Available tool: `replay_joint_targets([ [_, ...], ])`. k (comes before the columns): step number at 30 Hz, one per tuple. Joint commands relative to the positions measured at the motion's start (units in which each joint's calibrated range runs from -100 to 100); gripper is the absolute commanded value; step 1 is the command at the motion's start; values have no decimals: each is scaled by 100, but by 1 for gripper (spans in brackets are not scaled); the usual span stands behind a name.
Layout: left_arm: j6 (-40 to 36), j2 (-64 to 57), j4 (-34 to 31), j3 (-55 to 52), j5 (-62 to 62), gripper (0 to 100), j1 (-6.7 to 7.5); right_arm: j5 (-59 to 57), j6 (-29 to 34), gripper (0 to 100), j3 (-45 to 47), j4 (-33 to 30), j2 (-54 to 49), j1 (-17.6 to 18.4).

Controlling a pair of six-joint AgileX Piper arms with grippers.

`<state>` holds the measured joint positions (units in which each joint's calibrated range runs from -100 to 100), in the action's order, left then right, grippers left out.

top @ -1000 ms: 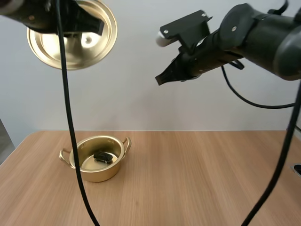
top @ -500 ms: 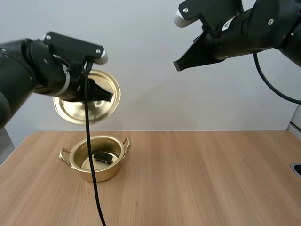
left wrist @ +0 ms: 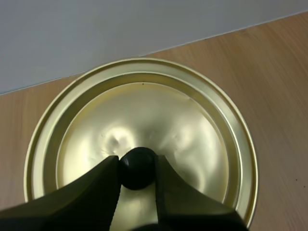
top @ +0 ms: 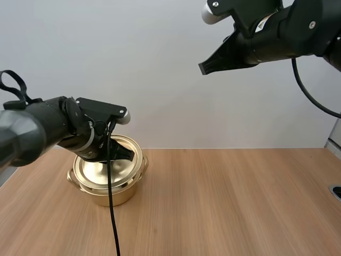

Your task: Open the pot, put the car inside, and close it

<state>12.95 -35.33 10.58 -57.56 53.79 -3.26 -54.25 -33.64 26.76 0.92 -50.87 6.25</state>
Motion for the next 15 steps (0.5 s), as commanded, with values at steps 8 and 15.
replay_joint_targets([
  [8,57,683,-168,-3,-295,0,0,-105,2,0,-4,0,5,-28],
  [15,57,750,-230,-3,-494,0,0,-240,2,0,-4,0,5,-35],
])
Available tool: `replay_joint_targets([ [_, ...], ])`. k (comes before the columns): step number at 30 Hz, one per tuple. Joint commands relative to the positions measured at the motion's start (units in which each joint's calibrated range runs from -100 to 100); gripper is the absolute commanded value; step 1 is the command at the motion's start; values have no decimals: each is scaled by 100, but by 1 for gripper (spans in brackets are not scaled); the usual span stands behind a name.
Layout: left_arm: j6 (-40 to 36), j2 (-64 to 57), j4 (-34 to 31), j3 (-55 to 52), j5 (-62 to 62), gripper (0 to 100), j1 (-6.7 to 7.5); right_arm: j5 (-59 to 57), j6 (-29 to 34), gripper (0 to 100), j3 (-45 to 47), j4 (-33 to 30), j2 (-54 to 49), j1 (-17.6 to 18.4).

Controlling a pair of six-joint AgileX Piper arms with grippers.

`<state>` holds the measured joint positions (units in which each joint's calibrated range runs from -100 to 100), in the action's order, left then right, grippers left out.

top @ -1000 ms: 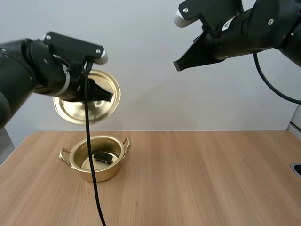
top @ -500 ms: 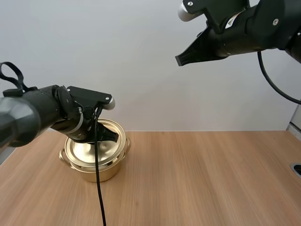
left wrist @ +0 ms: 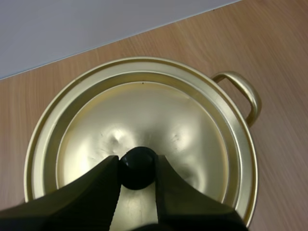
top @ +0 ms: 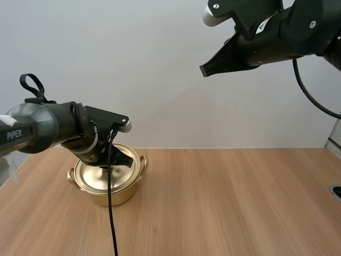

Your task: Open the pot, put the car inside, and close it

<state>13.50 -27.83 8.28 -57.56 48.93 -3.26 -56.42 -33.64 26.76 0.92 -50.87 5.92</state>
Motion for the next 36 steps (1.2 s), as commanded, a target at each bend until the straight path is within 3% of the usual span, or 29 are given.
replay_joint_targets([
  [1,3,0,0,-3,-26,0,0,-23,2,0,-4,0,5,-2],
  [31,264,577,115,25,-312,0,0,28,-57,0,-4,-123,5,-2],
  [33,294,577,142,25,-312,4,0,28,-57,0,-4,-123,5,-2],
  [36,299,577,142,25,-296,22,0,28,-57,0,-4,-123,5,-2],
])
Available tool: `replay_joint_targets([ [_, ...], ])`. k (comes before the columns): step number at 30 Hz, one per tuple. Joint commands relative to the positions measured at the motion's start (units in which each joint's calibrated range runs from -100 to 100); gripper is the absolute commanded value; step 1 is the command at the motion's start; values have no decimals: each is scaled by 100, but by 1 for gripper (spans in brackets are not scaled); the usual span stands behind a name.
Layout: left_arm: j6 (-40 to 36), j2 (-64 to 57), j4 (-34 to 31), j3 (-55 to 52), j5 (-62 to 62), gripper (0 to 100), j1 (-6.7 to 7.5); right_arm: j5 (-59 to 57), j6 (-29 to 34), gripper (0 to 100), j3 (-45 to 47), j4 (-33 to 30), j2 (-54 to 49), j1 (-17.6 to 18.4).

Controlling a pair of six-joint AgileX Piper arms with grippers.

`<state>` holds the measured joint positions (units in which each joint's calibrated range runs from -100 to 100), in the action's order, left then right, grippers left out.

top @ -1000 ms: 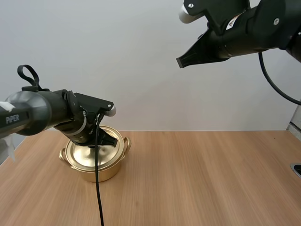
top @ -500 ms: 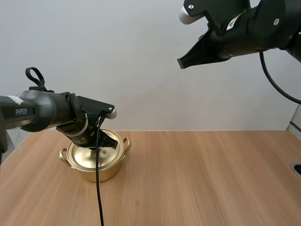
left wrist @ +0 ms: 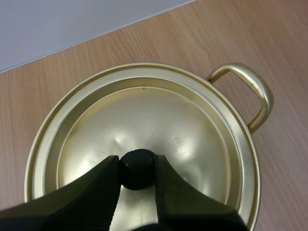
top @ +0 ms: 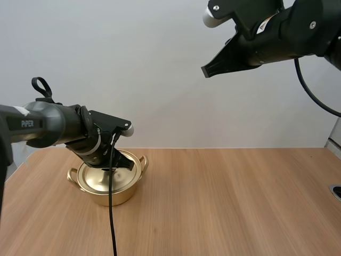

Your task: Open the pot, put the car inside, and close it

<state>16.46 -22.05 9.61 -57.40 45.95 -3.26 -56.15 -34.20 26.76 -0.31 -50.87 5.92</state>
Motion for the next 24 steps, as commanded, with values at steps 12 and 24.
replay_joint_targets([
  [12,3,-41,9,36,53,96,0,1,0,0,-4,0,5,-2],
  [24,-145,-2108,1297,222,-1262,94,0,-49,70,0,-4,0,5,-2],
])
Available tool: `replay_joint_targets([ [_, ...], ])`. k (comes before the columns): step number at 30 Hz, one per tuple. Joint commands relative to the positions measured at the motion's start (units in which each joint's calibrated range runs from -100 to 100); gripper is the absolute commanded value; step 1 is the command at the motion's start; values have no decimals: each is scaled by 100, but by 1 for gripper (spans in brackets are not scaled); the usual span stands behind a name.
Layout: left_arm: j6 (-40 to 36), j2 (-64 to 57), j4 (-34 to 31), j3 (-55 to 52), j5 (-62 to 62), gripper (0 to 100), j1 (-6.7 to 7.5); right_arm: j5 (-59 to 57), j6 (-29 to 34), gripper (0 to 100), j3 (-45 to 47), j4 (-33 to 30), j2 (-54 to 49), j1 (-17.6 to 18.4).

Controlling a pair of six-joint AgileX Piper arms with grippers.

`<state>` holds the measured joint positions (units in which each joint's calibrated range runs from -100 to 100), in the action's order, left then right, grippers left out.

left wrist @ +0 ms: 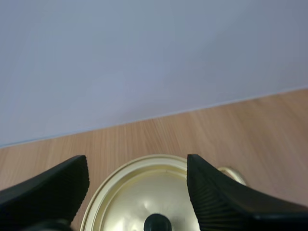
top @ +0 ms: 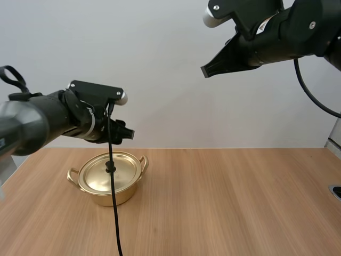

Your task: Open the pot, put the car inside, and close it

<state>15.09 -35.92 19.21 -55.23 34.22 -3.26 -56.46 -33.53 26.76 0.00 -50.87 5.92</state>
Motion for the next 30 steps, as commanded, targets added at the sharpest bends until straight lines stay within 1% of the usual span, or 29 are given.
replay_joint_targets([
  [1,-8,-969,484,4,-90,94,0,-18,4,0,-4,-31,5,-2],
  [3,-8,-1603,702,4,-90,94,0,-18,4,0,-4,-31,5,-2],
  [5,-8,-2149,785,-68,-110,94,0,-18,63,0,-4,0,5,-2],
  [11,34,-3774,785,-712,-75,94,0,-52,95,0,-4,0,5,-2],
  [15,34,-4844,802,-1160,232,94,0,-36,95,0,-4,0,5,-2],
  [18,34,-5466,802,-1545,105,94,0,-36,81,0,-4,-81,5,-2],
  [20,34,-5678,780,-1899,-265,94,0,-36,81,0,-4,-215,5,-2],
  [23,34,-5832,766,-2443,-1278,94,0,-36,81,0,-4,-376,5,-2],
  [25,-132,-5832,777,-2710,-1689,94,0,-36,81,0,-4,-479,5,-2],
  [27,-408,-5832,777,-2823,-1625,94,0,-53,81,0,-4,-506,5,-19],
  [30,-418,-5832,673,-2924,-1594,94,18,-54,81,0,-4,-506,5,-102],
])
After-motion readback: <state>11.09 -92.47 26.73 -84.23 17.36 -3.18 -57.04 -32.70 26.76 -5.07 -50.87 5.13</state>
